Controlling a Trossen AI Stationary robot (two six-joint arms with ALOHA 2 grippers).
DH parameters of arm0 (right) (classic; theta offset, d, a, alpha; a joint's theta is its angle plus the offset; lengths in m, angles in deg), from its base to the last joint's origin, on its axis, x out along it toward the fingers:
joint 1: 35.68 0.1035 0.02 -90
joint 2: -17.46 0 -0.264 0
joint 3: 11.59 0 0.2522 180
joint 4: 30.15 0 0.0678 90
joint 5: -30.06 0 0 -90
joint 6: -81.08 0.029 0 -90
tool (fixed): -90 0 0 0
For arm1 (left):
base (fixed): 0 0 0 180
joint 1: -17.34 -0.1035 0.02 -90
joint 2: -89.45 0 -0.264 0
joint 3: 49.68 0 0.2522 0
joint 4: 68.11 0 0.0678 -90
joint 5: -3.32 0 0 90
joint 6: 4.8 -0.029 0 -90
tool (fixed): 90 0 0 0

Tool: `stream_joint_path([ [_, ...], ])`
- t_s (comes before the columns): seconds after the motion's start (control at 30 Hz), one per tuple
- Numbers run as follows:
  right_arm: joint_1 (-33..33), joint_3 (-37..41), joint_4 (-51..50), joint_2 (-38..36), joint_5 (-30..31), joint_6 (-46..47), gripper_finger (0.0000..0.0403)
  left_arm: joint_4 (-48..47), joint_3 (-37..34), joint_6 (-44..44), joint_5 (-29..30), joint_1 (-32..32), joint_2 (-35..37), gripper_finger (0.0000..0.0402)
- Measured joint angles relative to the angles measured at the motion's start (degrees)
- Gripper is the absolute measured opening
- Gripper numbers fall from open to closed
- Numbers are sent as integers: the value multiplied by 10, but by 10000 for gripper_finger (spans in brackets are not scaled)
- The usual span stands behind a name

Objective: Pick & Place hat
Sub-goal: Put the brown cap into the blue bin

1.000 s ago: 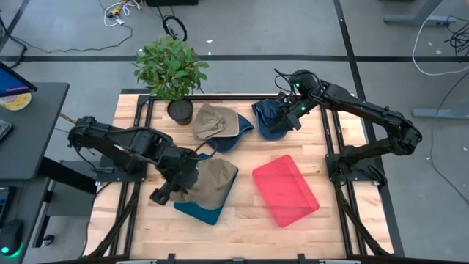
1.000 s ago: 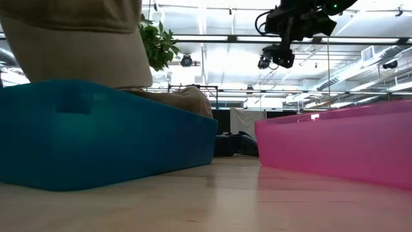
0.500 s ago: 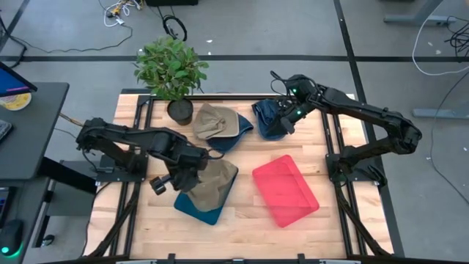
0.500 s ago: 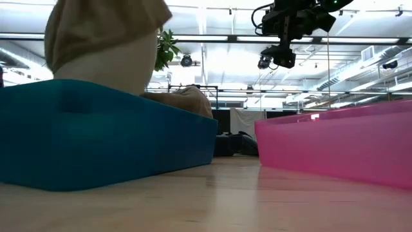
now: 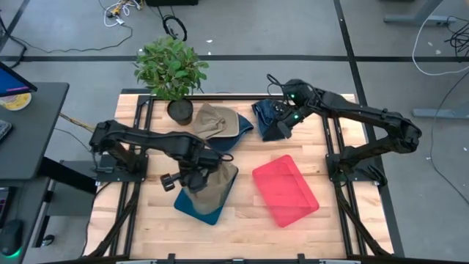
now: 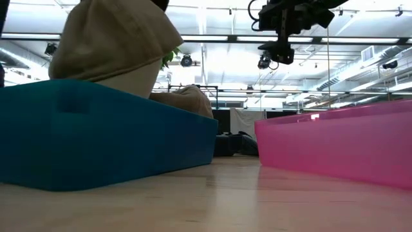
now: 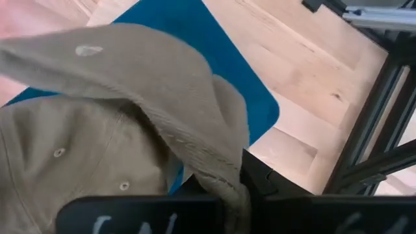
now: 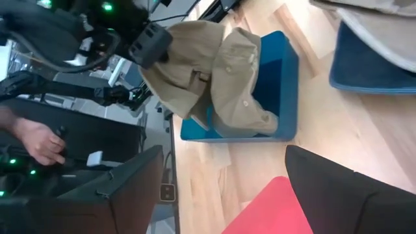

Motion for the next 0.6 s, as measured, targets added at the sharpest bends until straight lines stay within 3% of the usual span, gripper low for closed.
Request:
stream_joint_path([
  [0.6, 8, 0, 7, 0, 15, -32, 322, 130, 0, 9, 13, -81, -59, 12],
])
